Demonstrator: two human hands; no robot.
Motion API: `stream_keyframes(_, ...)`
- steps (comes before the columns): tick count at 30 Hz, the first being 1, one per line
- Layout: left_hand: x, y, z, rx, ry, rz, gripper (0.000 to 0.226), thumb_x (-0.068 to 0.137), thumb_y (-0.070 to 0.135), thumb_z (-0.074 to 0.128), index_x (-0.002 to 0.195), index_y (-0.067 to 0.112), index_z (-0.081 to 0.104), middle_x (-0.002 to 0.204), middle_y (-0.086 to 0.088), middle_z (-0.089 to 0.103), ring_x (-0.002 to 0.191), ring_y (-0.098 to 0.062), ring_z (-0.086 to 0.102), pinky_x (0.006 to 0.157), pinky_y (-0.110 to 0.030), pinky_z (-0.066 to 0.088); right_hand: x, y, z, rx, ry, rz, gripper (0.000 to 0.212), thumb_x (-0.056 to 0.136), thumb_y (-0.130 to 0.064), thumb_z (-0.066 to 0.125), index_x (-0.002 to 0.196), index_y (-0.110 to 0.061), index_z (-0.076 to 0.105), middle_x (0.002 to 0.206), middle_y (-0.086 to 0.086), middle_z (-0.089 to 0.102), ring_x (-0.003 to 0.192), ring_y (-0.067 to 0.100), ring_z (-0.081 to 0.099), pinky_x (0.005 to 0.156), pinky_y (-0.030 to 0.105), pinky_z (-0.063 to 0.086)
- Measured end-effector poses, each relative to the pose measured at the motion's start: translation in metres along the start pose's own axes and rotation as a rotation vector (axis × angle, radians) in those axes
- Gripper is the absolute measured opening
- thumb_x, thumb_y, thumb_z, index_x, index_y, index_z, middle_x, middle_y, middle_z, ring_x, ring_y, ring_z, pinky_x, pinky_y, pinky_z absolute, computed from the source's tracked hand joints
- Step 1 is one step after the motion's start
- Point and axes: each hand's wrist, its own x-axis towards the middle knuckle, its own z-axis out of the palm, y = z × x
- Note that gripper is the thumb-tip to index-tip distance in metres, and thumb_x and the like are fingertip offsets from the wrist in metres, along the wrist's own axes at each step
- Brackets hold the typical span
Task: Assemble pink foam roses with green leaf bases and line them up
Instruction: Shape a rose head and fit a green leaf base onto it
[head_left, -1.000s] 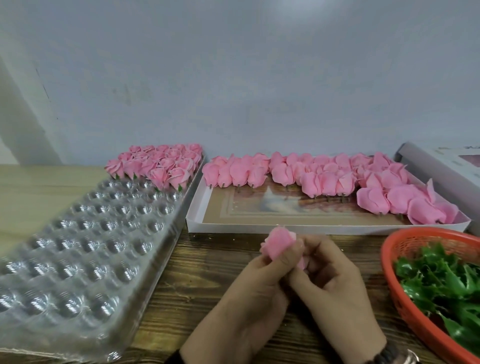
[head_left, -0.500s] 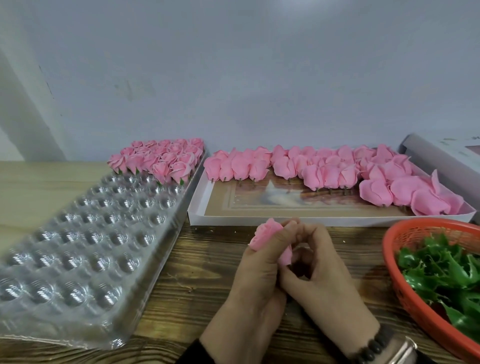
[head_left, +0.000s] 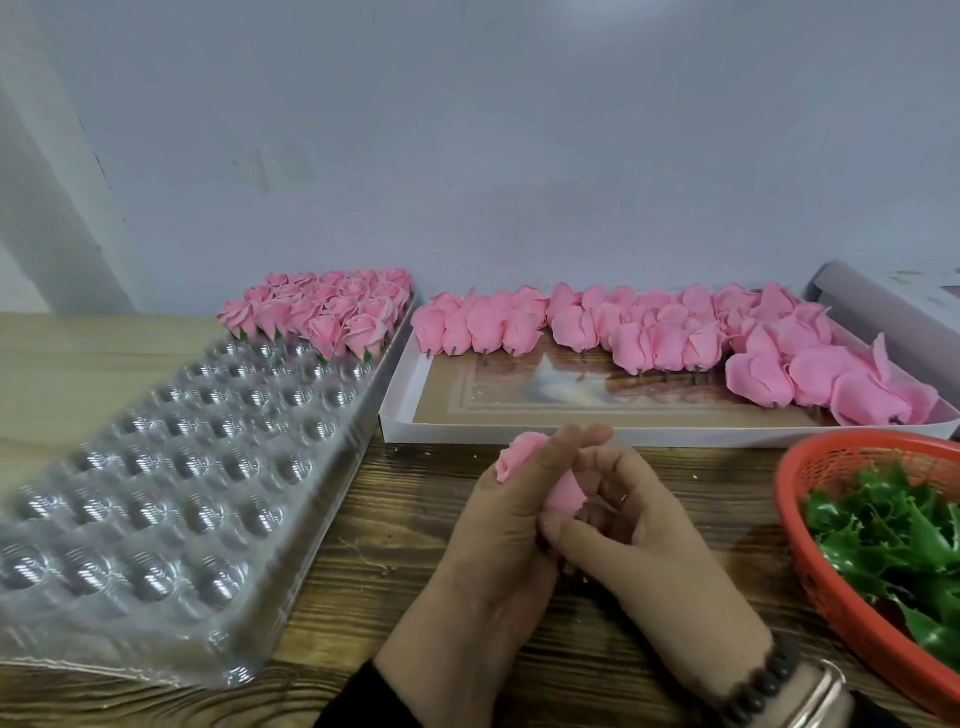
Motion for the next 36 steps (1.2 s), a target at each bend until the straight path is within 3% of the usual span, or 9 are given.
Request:
stream_keyframes(2, 0.0, 0.0, -0.001, -0.016, -0.005, 0.013, 0.055, 0.053, 0.038, 0.085, 0.096, 0.007, 0.072, 0.093, -0.013, 0.065, 0.081, -0.024, 0.064, 0.073, -0.035, 0.054, 0.001, 0.0, -0.002, -0.08, 0.031, -0.037, 0.024, 0.072, -0.002, 0.071, 0.091, -0.009, 0.061, 0.066, 0.005, 0.059, 0.057, 0.01, 0.05, 0.052, 0.017, 0.043)
stream_keyframes(8, 0.001, 0.001, 0.001, 0.088, -0.058, -0.01, 0.051, 0.062, 0.044, 0.077, 0.096, 0.007, 0.071, 0.083, -0.015, 0.057, 0.057, -0.017, 0.049, 0.049, -0.027, 0.04, 0.001, -0.003, -0.006, 0.125, -0.055, 0.047, 0.023, 0.059, -0.026, 0.071, 0.075, -0.01, 0.065, 0.064, 0.014, 0.055, 0.052, 0.015, 0.047, 0.051, 0.023, 0.04)
stream_keyframes(12, 0.002, 0.0, 0.0, 0.031, -0.014, -0.013, 0.055, 0.059, 0.04, 0.08, 0.099, 0.004, 0.07, 0.093, -0.018, 0.064, 0.082, -0.026, 0.064, 0.069, -0.033, 0.054, 0.003, 0.002, -0.012, -0.057, -0.052, -0.035, 0.011, 0.078, -0.009, 0.07, 0.087, -0.007, 0.064, 0.063, -0.004, 0.06, 0.058, 0.005, 0.052, 0.054, 0.014, 0.044)
stream_keyframes(18, -0.001, 0.003, 0.0, 0.124, -0.005, 0.031, 0.047, 0.058, 0.046, 0.081, 0.088, 0.01, 0.074, 0.09, -0.01, 0.066, 0.066, -0.014, 0.059, 0.054, -0.029, 0.038, 0.005, 0.002, -0.016, 0.094, -0.129, 0.08, 0.027, 0.062, -0.036, 0.071, 0.072, -0.012, 0.073, 0.068, 0.012, 0.06, 0.06, 0.013, 0.051, 0.062, 0.026, 0.041)
stream_keyframes(23, -0.001, 0.009, -0.004, 0.483, 0.123, 0.291, 0.029, 0.077, 0.017, 0.07, 0.083, -0.011, 0.062, 0.079, -0.034, 0.061, 0.068, -0.034, 0.061, 0.064, -0.04, 0.054, 0.004, 0.005, -0.016, -0.241, 0.056, -0.157, 0.004, 0.081, -0.008, 0.064, 0.08, -0.012, 0.065, 0.066, -0.002, 0.063, 0.065, 0.009, 0.057, 0.06, 0.015, 0.047)
stream_keyframes(27, 0.0, 0.017, -0.015, 0.721, 0.137, 0.396, 0.022, 0.075, 0.01, 0.073, 0.066, 0.001, 0.056, 0.054, -0.007, 0.054, 0.051, -0.015, 0.053, 0.047, -0.024, 0.047, 0.001, 0.004, -0.012, -0.412, 0.113, -0.316, 0.024, 0.078, -0.018, 0.063, 0.099, -0.028, 0.057, 0.085, -0.004, 0.062, 0.081, 0.007, 0.059, 0.074, 0.013, 0.045)
stream_keyframes(32, 0.002, 0.011, -0.016, 0.903, 0.062, 0.273, 0.028, 0.07, 0.002, 0.072, 0.081, 0.018, 0.051, 0.073, 0.006, 0.063, 0.064, -0.006, 0.057, 0.057, -0.026, 0.049, 0.003, 0.004, -0.019, -0.497, 0.024, -0.325, 0.046, 0.083, -0.028, 0.064, 0.122, -0.042, 0.044, 0.114, -0.014, 0.055, 0.101, 0.004, 0.056, 0.084, 0.015, 0.046)
stream_keyframes(34, 0.004, 0.008, -0.016, 0.916, 0.026, 0.212, 0.054, 0.073, -0.004, 0.069, 0.102, 0.035, 0.047, 0.094, 0.001, 0.068, 0.085, -0.006, 0.067, 0.071, -0.031, 0.057, 0.002, 0.003, -0.019, -0.529, -0.044, -0.35, 0.042, 0.086, -0.036, 0.06, 0.123, -0.046, 0.044, 0.119, -0.02, 0.051, 0.107, 0.004, 0.054, 0.086, 0.015, 0.045)
stream_keyframes(36, 0.004, 0.007, -0.018, 1.002, -0.027, 0.192, 0.087, 0.075, 0.003, 0.071, 0.127, 0.053, 0.022, 0.106, 0.011, 0.065, 0.102, -0.001, 0.062, 0.089, -0.018, 0.049, 0.002, 0.002, -0.018, -0.58, -0.108, -0.373, 0.043, 0.084, -0.029, 0.061, 0.121, -0.045, 0.047, 0.119, -0.02, 0.049, 0.108, 0.004, 0.053, 0.085, 0.013, 0.045)
